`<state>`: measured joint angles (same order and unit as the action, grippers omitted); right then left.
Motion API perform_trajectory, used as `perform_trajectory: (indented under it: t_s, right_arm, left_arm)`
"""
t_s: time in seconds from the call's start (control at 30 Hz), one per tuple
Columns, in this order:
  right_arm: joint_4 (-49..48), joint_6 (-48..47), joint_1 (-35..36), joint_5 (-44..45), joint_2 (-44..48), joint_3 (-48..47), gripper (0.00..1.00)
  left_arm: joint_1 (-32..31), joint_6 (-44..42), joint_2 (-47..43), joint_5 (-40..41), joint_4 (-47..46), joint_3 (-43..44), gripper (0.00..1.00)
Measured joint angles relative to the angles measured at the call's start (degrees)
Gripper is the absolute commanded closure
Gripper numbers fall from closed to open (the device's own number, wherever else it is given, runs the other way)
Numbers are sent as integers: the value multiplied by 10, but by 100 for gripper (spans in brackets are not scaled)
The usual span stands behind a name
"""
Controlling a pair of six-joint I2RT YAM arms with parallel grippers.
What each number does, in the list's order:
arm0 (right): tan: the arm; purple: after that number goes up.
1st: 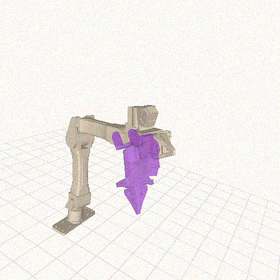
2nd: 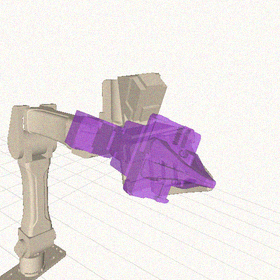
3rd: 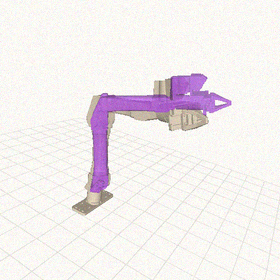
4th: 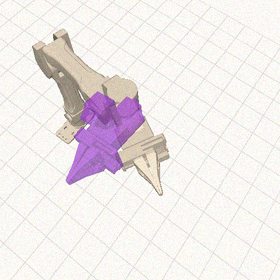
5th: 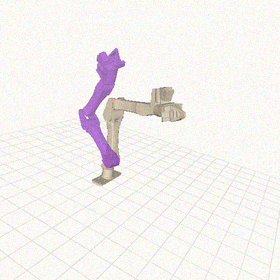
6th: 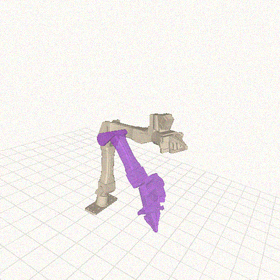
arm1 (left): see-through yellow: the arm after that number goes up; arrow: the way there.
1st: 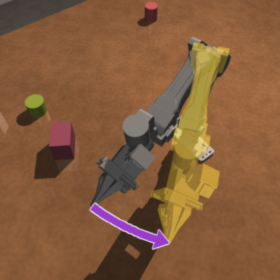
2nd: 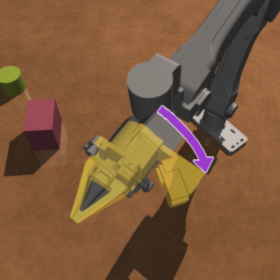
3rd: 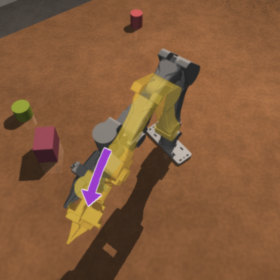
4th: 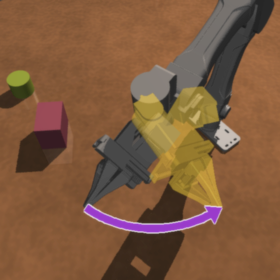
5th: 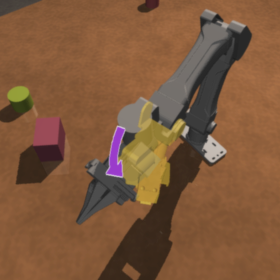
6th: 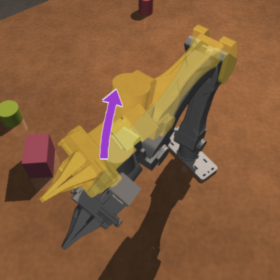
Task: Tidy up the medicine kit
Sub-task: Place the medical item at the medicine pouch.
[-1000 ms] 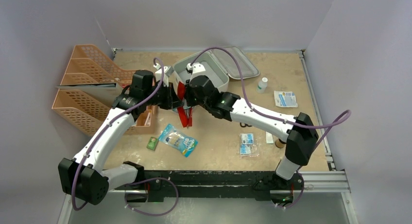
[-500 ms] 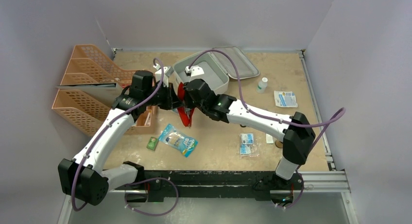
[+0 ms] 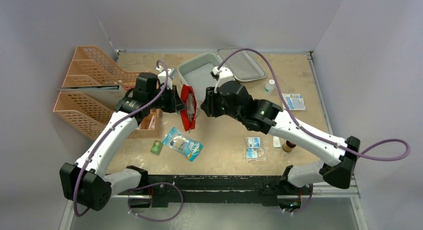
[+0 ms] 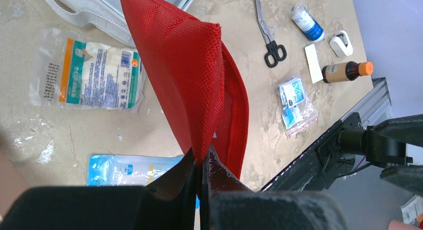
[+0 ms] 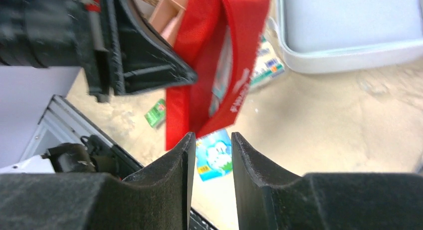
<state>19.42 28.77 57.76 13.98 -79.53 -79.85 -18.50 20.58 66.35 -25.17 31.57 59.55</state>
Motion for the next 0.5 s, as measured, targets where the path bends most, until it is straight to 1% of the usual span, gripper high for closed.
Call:
perform_trajectory:
  t_s: [0.13,0.3,0.4,0.5]
  right_arm:
    - [58,22,-1,37,41,34,64]
    - [163,60,-21,97,47,55,66]
    - [220,97,-52,123,47,74,65]
    - [264,136,-102,126,54,118,64]
  left_arm:
    - [0,0,0,2,3,0,100]
    - [0,-1,0,3,5,0,100]
    - [0,-1,0,3,5,0,100]
    - [0,-1,0,3,6,0,100]
